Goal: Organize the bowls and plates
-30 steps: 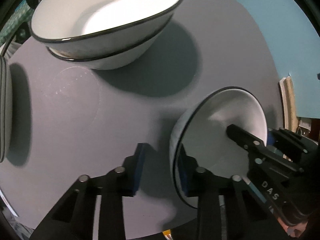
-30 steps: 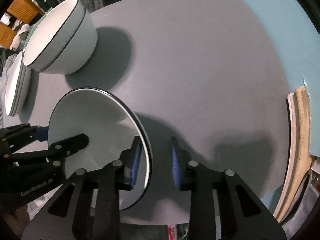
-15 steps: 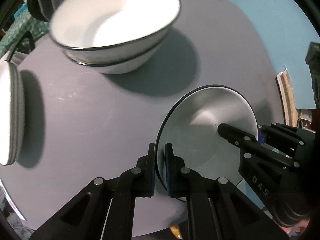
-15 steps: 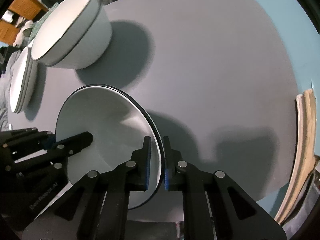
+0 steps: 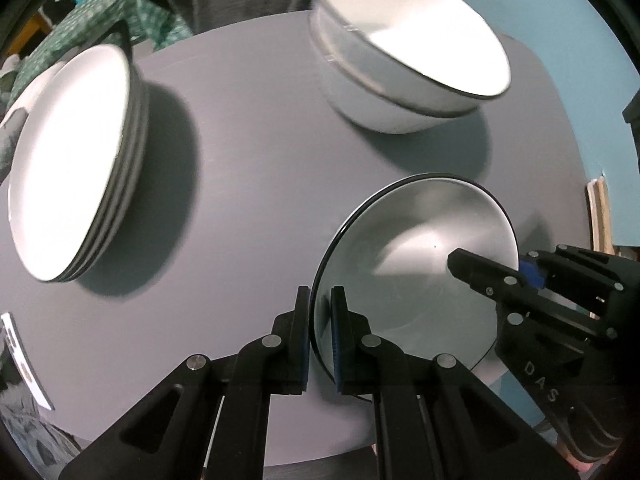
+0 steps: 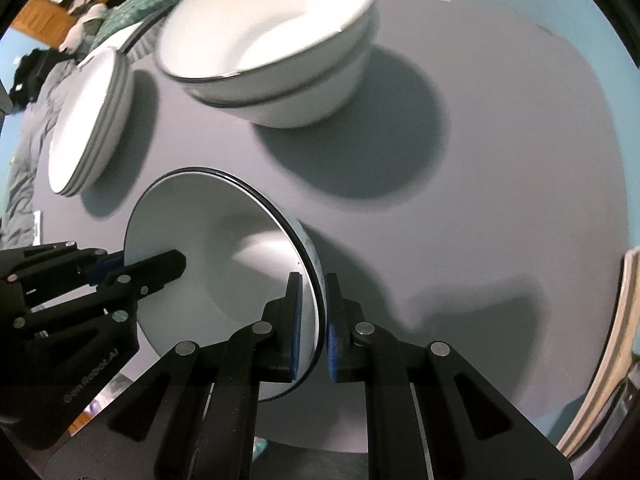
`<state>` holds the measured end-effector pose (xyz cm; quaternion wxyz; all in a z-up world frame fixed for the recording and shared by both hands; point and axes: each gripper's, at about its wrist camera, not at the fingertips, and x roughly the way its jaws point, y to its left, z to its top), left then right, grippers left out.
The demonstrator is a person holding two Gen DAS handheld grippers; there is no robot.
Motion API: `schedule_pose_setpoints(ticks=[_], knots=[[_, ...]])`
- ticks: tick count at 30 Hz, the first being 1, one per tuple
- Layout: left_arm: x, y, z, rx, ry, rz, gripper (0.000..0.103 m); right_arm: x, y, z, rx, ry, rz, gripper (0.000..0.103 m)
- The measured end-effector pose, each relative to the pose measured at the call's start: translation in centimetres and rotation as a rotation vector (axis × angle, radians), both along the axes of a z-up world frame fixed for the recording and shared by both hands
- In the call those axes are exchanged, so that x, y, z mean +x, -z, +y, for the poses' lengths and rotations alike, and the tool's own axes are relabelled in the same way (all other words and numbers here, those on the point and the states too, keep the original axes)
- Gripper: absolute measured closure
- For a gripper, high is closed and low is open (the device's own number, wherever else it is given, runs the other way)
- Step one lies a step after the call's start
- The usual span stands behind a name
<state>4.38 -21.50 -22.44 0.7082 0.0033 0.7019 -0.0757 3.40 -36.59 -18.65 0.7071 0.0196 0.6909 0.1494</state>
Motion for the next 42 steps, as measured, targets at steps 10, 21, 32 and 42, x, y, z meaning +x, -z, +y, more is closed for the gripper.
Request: schedule_pose_setpoints(ticks=[10,21,32,42], knots=[[0.2,0.2,0.0,0.008,-0.015,-0.010,0.094,1.3,0.9,-1.8,-0.001,-0.039,0.001,0.093],[1.5,0.7,-0.5,0.007,0.027,0.006,0.094,3.2,2.1,2.1,-0.016,-0.040,0.052,0.093],[2.8,0.7,-0.4,-0.007,0.041,0.023,0.090,3.3,2.4,1.5,-0.007,-0.024,0.051,0.092],[3.7,-0.2,1.1,-0.036,0.001,0.025,0.092,3.3,1.7,1.4,-0.010,-0.012,0.035,0.095]])
